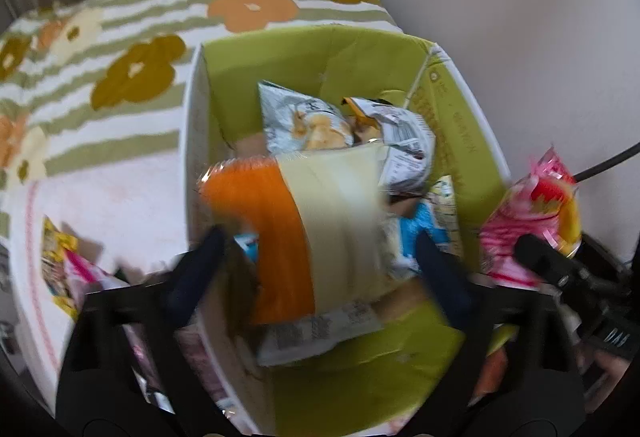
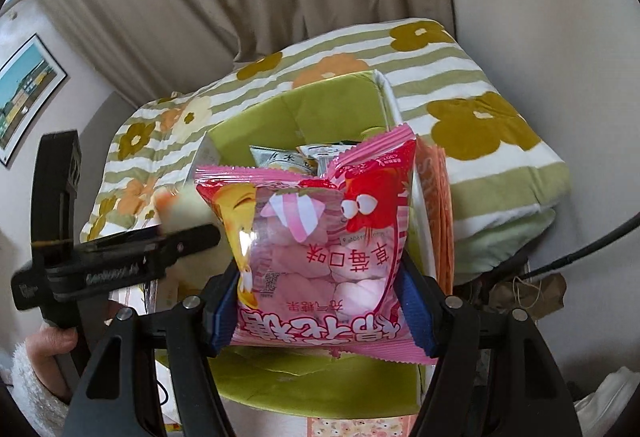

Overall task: Organize snacks
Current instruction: 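Lower both bags into the box and open both tools to release them, then move both tools back over the remaining snacks on the table, then grasp the gold Pillows bag with the left tool while the right tool grasps the pink strawberry bag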

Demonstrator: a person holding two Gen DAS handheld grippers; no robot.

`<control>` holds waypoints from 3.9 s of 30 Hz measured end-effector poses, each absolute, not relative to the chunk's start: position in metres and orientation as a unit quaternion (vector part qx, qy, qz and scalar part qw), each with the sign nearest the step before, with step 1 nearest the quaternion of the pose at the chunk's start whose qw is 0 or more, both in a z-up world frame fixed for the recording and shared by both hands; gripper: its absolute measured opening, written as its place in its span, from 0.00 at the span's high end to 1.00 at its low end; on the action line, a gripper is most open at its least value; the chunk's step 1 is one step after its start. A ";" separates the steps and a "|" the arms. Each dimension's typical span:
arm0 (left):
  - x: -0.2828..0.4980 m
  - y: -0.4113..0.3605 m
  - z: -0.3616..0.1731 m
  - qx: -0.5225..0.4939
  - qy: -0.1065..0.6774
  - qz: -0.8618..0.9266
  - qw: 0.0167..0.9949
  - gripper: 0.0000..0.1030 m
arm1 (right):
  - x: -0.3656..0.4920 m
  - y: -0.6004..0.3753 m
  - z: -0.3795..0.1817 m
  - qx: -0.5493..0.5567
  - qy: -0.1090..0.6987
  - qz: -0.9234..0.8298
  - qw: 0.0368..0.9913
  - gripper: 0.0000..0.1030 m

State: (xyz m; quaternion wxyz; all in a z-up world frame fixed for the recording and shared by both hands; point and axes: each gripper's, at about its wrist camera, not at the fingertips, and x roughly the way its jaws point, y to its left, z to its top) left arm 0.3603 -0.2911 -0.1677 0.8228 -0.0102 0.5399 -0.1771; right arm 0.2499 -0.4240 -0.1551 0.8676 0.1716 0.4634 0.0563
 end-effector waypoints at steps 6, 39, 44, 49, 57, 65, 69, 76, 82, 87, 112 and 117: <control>0.345 -0.276 -0.155 0.025 0.521 -0.175 0.835 0.01 | 0.250 -0.417 -0.154 0.172 0.460 0.060 0.869 0.37; 0.259 -0.189 -0.107 -0.059 0.467 -0.097 0.877 0.01 | 0.208 -0.383 -0.137 0.099 0.420 0.133 0.892 0.01; 0.226 -0.147 -0.099 -0.080 0.460 -0.033 0.884 0.01 | 0.204 -0.368 -0.133 0.095 0.406 0.178 0.891 0.01; 0.196 -0.103 -0.101 -0.089 0.462 0.027 0.882 0.01 | 0.198 -0.347 -0.129 0.082 0.389 0.201 0.895 0.01; 0.181 -0.037 -0.116 -0.125 0.460 0.043 0.878 0.01 | 0.194 -0.287 -0.125 0.061 0.387 0.229 0.891 0.01; 0.216 0.019 -0.127 -0.100 0.481 -0.013 0.871 0.01 | 0.203 -0.201 -0.132 0.062 0.397 0.220 0.889 0.01; 0.236 0.044 -0.134 -0.080 0.491 -0.048 0.866 0.01 | 0.212 -0.152 -0.145 0.055 0.420 0.209 0.881 0.01; 0.275 0.076 -0.159 -0.055 0.517 -0.107 0.848 0.01 | 0.239 -0.104 -0.167 0.068 0.451 0.173 0.873 0.01; 0.312 0.074 -0.194 -0.027 0.544 -0.159 0.823 0.01 | 0.268 -0.098 -0.197 0.061 0.495 0.139 0.856 0.01; 0.341 0.059 -0.220 -0.034 0.561 -0.189 0.806 0.01 | 0.289 -0.093 -0.214 0.009 0.519 0.141 0.843 0.01; 0.402 0.005 -0.303 -0.025 0.625 -0.198 0.754 0.53 | 0.348 -0.092 -0.283 -0.035 0.620 0.210 0.755 0.27; 0.400 0.014 -0.297 -0.025 0.622 -0.189 0.759 0.54 | 0.348 -0.091 -0.282 -0.036 0.618 0.213 0.756 0.28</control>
